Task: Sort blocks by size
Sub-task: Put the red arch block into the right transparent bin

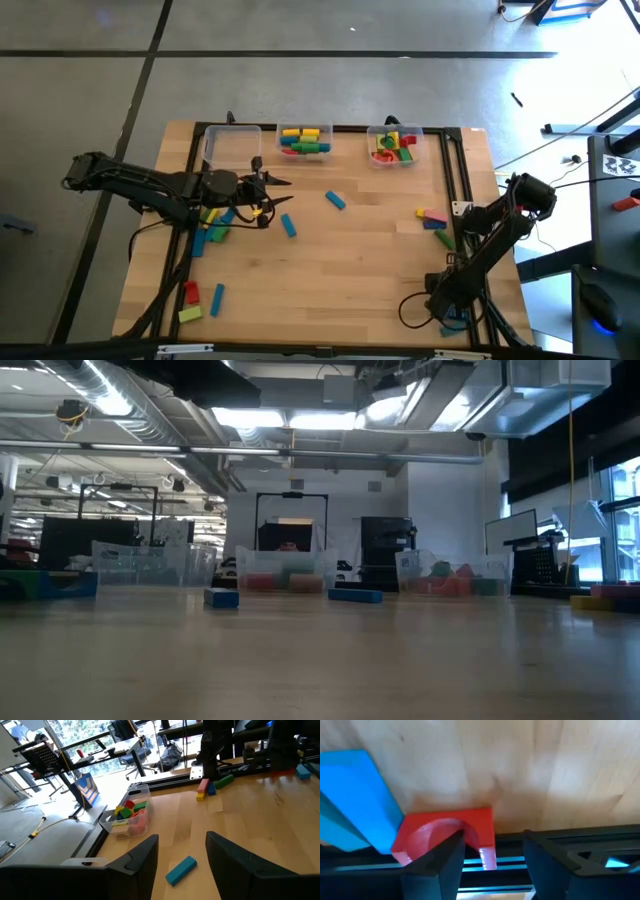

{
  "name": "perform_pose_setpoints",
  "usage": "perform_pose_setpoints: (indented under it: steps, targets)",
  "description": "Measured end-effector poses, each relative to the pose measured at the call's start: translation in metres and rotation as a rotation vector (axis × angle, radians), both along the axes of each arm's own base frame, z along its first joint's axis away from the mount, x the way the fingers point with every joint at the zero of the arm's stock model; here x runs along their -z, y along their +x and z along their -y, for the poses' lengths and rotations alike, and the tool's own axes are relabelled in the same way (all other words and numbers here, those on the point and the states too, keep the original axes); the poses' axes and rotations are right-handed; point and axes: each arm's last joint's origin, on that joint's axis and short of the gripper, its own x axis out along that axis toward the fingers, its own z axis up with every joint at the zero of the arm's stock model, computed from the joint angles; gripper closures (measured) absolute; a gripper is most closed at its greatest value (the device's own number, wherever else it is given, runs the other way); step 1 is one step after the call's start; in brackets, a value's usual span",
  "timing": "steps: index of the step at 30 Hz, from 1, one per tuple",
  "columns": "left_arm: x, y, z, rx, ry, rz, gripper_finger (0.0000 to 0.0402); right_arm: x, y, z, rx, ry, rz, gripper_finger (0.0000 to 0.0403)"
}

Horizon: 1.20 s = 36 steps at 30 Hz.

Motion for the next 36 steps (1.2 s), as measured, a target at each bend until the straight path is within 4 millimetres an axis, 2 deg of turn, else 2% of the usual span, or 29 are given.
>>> perform_pose_setpoints:
  steps: [5,15,21,30,36]
  targets:
    - [0.0,0.0,0.0,0.0,0.0,0.0,0.0243,0.004,-0.003,0.004,0.004,-0.006,-0.028,0.0232]
    - [0.0,0.0,0.0,0.002,0.006,-0.001,0.0243,0.004,-0.003,0.005,-0.013,0.001,-0.024,0.0373]
    - [0.0,0.0,0.0,0.002,0.006,0.0,0.0243,0.0,-0.001,0.003,-0.055,0.008,-0.007,0.0376]
    - [0.0,0.0,0.0,0.002,0.006,0.0,0.0243,-0.016,0.006,0.002,-0.073,-0.001,0.055,0.0376]
    - [0.0,0.0,0.0,0.002,0.006,0.0,0.0243,-0.03,0.022,0.014,-0.019,0.033,0.145,0.037]
